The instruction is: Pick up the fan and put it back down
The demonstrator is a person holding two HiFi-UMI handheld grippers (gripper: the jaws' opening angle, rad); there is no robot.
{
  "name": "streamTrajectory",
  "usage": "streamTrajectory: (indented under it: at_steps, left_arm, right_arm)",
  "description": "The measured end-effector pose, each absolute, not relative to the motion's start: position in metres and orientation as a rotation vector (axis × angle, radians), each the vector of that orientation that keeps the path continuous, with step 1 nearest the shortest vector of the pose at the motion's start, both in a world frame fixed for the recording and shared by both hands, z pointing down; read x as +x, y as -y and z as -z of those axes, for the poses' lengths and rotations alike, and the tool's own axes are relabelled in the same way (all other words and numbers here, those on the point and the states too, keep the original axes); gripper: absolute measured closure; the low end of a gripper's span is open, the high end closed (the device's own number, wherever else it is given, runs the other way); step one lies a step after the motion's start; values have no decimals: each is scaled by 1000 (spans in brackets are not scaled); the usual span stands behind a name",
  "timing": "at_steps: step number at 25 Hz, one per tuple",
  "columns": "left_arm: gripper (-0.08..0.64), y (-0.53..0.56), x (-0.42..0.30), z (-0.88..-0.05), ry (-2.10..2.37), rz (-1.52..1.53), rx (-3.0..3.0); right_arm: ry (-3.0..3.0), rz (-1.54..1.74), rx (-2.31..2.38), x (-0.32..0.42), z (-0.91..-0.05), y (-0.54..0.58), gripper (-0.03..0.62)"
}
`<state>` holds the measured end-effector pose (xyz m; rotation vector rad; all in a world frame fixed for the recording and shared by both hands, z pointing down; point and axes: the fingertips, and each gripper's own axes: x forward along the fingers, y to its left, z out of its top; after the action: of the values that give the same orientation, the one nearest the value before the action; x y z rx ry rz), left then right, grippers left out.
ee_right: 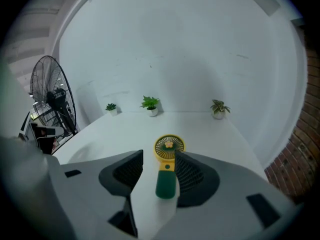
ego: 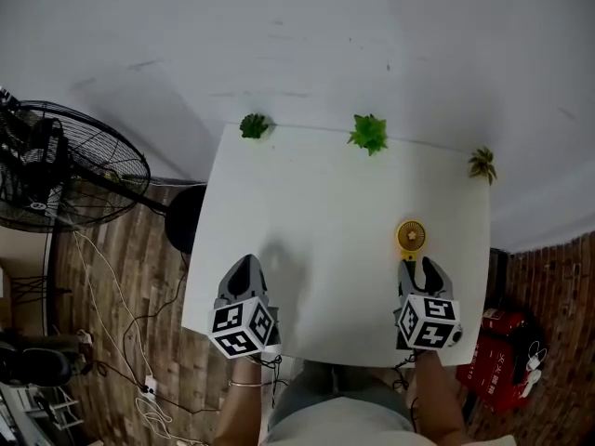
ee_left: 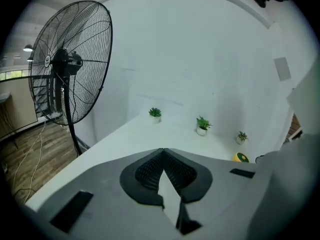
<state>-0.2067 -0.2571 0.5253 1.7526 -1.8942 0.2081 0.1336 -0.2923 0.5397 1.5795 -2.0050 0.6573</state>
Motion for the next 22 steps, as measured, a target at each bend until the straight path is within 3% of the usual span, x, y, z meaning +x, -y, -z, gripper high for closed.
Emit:
streamTrajectory:
  at_steps: [22]
  left_arm:
    - [549,264,-175,-578,1776,-339,1745]
  right_arm:
    - [1907,-747,1525,144,-604,290,390]
